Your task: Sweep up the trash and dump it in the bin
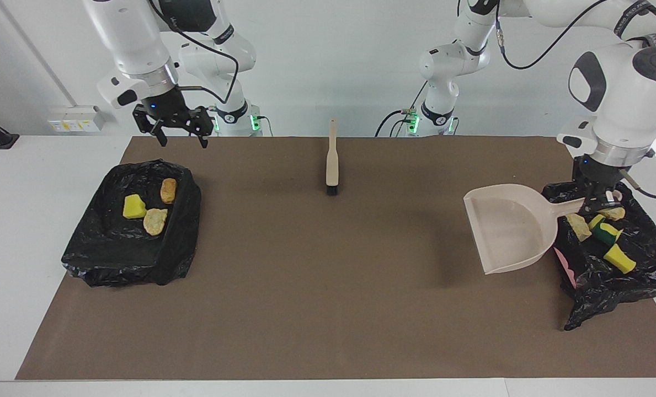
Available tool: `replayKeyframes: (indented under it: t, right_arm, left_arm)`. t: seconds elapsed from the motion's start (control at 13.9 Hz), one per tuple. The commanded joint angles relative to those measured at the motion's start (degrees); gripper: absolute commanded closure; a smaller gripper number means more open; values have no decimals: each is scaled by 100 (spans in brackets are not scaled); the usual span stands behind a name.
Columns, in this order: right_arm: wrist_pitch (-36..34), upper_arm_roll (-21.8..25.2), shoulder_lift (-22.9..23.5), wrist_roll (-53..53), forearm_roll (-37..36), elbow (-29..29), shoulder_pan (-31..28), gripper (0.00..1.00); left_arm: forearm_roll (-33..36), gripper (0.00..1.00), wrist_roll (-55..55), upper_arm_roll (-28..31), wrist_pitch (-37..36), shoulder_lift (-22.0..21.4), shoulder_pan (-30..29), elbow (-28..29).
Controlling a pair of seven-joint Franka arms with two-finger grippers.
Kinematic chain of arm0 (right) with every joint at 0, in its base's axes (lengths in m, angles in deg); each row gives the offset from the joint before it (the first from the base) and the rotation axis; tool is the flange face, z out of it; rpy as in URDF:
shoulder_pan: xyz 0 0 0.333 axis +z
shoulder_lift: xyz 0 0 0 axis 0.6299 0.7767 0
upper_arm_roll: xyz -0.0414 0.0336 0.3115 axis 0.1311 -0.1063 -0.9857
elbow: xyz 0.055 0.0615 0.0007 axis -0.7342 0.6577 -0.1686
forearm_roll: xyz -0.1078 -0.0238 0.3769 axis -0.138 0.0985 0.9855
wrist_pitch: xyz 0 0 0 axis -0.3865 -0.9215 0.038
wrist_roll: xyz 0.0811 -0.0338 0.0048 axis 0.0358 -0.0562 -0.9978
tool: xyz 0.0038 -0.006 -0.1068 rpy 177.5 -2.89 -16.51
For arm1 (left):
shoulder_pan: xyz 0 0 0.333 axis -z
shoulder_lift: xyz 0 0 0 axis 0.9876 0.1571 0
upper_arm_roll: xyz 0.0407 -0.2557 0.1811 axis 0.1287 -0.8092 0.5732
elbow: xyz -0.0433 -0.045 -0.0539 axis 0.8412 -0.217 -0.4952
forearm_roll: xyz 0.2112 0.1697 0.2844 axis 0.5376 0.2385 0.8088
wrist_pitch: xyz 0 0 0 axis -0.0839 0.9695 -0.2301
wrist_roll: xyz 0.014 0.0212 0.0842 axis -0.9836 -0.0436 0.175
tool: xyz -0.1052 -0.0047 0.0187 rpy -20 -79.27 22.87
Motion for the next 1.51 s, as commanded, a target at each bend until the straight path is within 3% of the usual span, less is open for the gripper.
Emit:
replayKeyframes:
  t: [0.0,0.36,0.72,1.08,1.44]
  right_arm:
    - [-292,-99,76,-369,-63,-339,-572,0]
    - [-327,41,50,-396,16,-418,-556,0]
    - [-661,-56,14,-711,-370,-682,-556,0]
    - [-591,-135,-206,-721,-397,-603,-556,0]
    - [-801,-152,-206,-730,-274,-638,-556,0]
  left_arm:
    - [-364,100,-1273,100,28,-540,374,709]
    - [-795,100,-3594,100,-17,-637,1305,1025]
    - [-1296,100,-6179,100,194,-568,2254,1404]
    - [-1491,100,-9464,100,1519,-445,3625,2133]
    - [-1491,100,-11710,109,2364,91,4505,2186]
